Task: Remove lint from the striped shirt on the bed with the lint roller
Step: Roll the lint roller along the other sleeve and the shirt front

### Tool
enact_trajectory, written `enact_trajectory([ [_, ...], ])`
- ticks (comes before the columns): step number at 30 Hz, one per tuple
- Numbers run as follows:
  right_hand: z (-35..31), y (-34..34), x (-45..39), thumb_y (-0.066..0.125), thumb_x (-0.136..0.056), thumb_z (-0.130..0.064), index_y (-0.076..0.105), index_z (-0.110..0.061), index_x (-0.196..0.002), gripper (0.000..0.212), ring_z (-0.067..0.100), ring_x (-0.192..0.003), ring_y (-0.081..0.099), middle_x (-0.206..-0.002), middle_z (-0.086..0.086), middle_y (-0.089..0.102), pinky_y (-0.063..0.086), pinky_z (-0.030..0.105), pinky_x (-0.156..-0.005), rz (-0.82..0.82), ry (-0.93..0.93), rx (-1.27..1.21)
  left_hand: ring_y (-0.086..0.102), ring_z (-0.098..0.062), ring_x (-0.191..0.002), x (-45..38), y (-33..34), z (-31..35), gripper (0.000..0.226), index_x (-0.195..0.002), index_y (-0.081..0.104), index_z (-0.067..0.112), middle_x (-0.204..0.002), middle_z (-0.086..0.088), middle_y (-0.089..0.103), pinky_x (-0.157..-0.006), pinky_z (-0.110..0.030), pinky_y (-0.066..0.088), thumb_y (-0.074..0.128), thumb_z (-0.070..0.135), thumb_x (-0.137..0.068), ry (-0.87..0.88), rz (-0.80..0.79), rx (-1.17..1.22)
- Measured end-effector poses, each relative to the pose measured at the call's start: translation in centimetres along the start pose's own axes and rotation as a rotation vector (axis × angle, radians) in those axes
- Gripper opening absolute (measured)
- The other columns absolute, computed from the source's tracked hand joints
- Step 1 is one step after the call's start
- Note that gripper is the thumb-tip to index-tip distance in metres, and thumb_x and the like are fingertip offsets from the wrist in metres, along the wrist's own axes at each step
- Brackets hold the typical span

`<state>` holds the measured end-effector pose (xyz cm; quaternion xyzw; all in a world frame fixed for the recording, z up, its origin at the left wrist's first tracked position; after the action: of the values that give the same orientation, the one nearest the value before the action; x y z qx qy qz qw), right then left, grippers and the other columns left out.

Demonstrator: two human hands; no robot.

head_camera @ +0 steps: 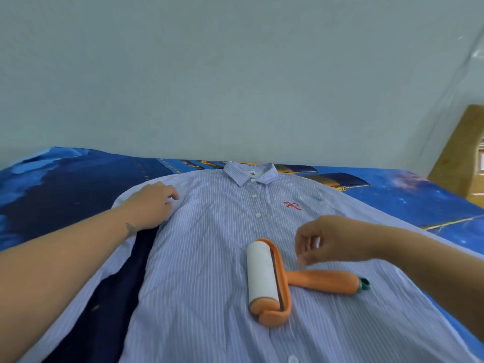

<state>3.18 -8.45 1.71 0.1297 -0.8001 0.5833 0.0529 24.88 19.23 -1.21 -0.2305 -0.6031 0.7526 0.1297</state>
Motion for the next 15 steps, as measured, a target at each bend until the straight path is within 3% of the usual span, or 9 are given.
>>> enact_trajectory([
  [3, -0.2, 2.0, 2.0, 0.078, -0.065, -0.053, 0.062, -0.039, -0.087, 0.030, -0.006, -0.081, 0.056, -0.088, -0.019, 0.063, 0.044, 0.010, -0.069, -0.003, 0.011, -0.025, 0.055, -0.018, -0.092, 2.0, -0.2, -0.4, 0.022, -0.100, 0.059, 0.025, -0.105, 0.003, 0.064, -0.072, -0.021, 0.040, 0.045, 0.013, -0.087, -0.080, 0.102, 0.033],
  [5, -0.1, 2.7, 2.8, 0.077, -0.068, -0.050, 0.059, -0.041, -0.094, 0.033, -0.004, -0.083, 0.054, -0.091, -0.019, 0.059, 0.041, 0.009, -0.067, 0.074, 0.039, 0.003, 0.054, -0.017, -0.082, 3.6, 0.3, -0.4, 0.019, -0.095, 0.056, 0.022, -0.096, 0.001, 0.063, -0.061, -0.018, 0.035, 0.044, 0.009, -0.087, -0.147, 0.043, 0.162],
  [8, -0.4, 3.6, 3.2, 0.070, -0.081, -0.042, 0.058, -0.040, -0.106, 0.029, -0.001, -0.086, 0.053, -0.098, -0.019, 0.056, 0.041, 0.012, -0.071, 0.135, 0.057, 0.063, 0.051, -0.017, -0.074, 5.5, 0.7, 0.1, 0.015, -0.093, 0.053, 0.019, -0.088, 0.000, 0.058, -0.057, -0.021, 0.034, 0.046, 0.007, -0.087, -0.180, -0.008, 0.225],
  [11, -0.8, 4.4, 3.2, 0.068, -0.084, -0.033, 0.059, -0.032, -0.108, 0.026, 0.004, -0.090, 0.053, -0.103, -0.014, 0.058, 0.042, 0.015, -0.076, 0.162, 0.078, 0.016, 0.052, -0.021, -0.075, 6.9, 0.4, 0.9, 0.005, -0.092, 0.053, 0.013, -0.082, -0.004, 0.059, -0.063, -0.028, 0.038, 0.049, 0.014, -0.090, -0.213, -0.005, 0.229],
  [15, -0.7, 4.6, 3.9, 0.066, -0.083, -0.027, 0.058, -0.031, -0.098, 0.017, 0.007, -0.078, 0.057, -0.091, -0.010, 0.063, 0.047, 0.021, -0.067, 0.243, 0.112, -0.112, 0.056, -0.028, -0.067, 8.7, -0.5, 1.7, 0.033, -0.082, 0.057, 0.003, -0.083, -0.020, 0.066, -0.060, -0.033, 0.040, 0.046, 0.031, -0.096, -0.281, -0.067, 0.200],
])
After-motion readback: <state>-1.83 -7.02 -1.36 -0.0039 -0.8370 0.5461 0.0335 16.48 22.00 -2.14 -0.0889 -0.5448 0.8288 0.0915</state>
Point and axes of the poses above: each hand's wrist, its own x-axis away from the middle knuckle, its own y-axis out of the palm, z = x × y, the point moved 5 cm from there along -x, towards the middle knuckle
